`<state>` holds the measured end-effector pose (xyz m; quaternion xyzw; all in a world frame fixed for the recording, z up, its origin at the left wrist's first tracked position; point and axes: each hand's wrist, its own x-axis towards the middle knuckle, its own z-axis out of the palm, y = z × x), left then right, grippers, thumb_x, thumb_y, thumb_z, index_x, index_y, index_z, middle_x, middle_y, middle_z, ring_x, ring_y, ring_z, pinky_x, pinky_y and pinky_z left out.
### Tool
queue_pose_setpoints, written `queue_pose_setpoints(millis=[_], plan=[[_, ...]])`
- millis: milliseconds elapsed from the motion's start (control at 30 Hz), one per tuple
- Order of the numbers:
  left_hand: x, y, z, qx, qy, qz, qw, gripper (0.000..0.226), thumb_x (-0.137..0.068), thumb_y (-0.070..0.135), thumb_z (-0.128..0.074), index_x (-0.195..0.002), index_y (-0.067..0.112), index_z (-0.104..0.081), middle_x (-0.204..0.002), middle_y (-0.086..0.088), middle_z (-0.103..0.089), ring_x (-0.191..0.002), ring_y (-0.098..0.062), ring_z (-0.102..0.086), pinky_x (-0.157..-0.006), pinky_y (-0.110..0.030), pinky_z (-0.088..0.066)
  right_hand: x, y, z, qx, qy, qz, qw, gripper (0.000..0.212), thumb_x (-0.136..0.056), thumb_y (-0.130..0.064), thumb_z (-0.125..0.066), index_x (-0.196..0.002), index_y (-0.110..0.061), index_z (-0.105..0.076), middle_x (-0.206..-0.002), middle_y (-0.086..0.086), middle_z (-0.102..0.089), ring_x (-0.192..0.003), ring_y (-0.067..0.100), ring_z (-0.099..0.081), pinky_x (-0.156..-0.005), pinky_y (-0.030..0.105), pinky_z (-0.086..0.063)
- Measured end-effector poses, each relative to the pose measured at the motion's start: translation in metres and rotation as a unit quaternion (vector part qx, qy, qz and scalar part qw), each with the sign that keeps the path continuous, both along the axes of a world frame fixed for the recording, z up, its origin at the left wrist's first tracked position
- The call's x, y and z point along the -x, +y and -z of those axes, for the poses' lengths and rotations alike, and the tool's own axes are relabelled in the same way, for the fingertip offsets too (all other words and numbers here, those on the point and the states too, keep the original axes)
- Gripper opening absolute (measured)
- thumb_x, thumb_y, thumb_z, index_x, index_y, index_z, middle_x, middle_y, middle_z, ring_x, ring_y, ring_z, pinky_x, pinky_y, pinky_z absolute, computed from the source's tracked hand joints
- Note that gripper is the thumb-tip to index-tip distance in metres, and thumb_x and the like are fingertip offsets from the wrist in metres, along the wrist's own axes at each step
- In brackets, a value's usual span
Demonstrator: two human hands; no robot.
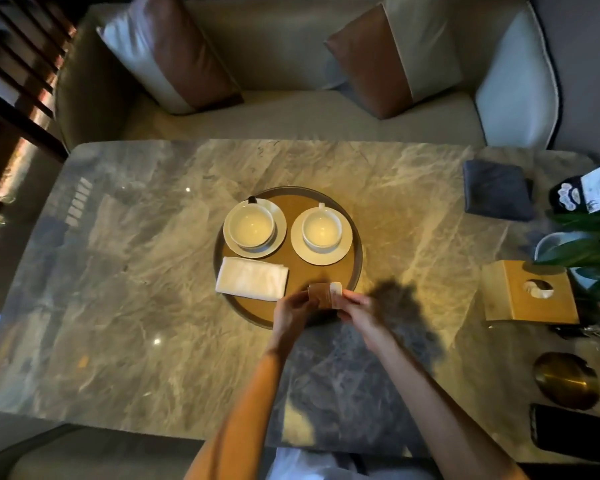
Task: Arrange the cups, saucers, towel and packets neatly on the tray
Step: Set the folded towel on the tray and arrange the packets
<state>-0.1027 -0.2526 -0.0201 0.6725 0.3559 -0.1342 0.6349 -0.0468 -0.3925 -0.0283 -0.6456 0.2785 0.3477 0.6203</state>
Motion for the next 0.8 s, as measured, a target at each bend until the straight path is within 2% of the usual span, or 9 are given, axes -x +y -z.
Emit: queue_pose_setpoints(millis=[200,300,367,533,667,800], plan=[[-0.008,-0.012,0.013,0.002,0.032,-0.033,0.999,0.029,-0.092,0.021,-0.066,-0.119,0.010,-0.070,-0.109,-0.004,-0.074,-0.098,-0.016,-0.070,-0.090,-0.033,-0.056,-0.011,-0.010,0.012,0.005,0.017,0.000,1.000,0.044,-0.087,-0.008,-0.071,-0.128,-0.002,-0.060,-0.128,0.024,-0.062,-0.117,0.034,-0.061,-0.096,0.038,-0.052],[-0.012,-0.011,0.017,-0.005,0.030,-0.033,0.999,0.027,-0.092,0.021,-0.066,-0.116,0.011,-0.072,-0.104,-0.003,-0.075,-0.092,-0.015,-0.069,-0.079,-0.024,-0.054,-0.017,-0.009,0.011,0.011,0.015,-0.007,1.000,0.043,-0.088,-0.006,-0.069,-0.129,0.002,-0.059,-0.127,0.028,-0.061,-0.117,0.037,-0.062,-0.094,0.038,-0.052],[-0.016,-0.009,0.016,-0.005,0.030,-0.030,0.999,0.026,-0.091,0.023,-0.067,-0.115,0.013,-0.072,-0.102,-0.001,-0.075,-0.090,-0.013,-0.069,-0.076,-0.022,-0.054,-0.019,-0.007,0.009,0.021,0.007,-0.011,1.000,0.043,-0.088,-0.007,-0.069,-0.129,0.002,-0.059,-0.126,0.027,-0.062,-0.115,0.036,-0.062,-0.090,0.036,-0.053],[-0.029,-0.006,0.017,-0.065,0.044,-0.075,0.994,0.025,-0.089,0.024,-0.069,-0.113,0.019,-0.073,-0.103,0.003,-0.074,-0.096,-0.012,-0.066,-0.088,-0.029,-0.053,-0.018,0.006,0.007,0.093,-0.032,-0.036,0.995,0.043,-0.090,-0.018,-0.069,-0.130,-0.003,-0.060,-0.125,0.018,-0.065,-0.112,0.031,-0.063,-0.085,0.032,-0.051],[-0.037,-0.004,0.019,-0.096,0.046,-0.062,0.992,0.025,-0.092,0.019,-0.065,-0.115,0.013,-0.072,-0.107,-0.003,-0.074,-0.094,-0.012,-0.064,-0.086,-0.027,-0.049,-0.017,0.017,0.010,0.162,-0.071,-0.072,0.982,0.039,-0.092,-0.027,-0.066,-0.125,-0.005,-0.065,-0.112,0.014,-0.072,-0.091,0.025,-0.067,-0.088,0.041,-0.057],[-0.041,-0.001,0.026,-0.086,0.075,-0.043,0.993,0.027,-0.095,0.018,-0.061,-0.121,0.010,-0.068,-0.114,-0.007,-0.071,-0.106,-0.018,-0.064,-0.099,-0.036,-0.051,-0.019,0.022,0.011,0.195,-0.092,-0.108,0.970,0.039,-0.094,-0.029,-0.064,-0.124,-0.004,-0.065,-0.111,0.016,-0.072,-0.097,0.030,-0.069,-0.091,0.047,-0.055]])
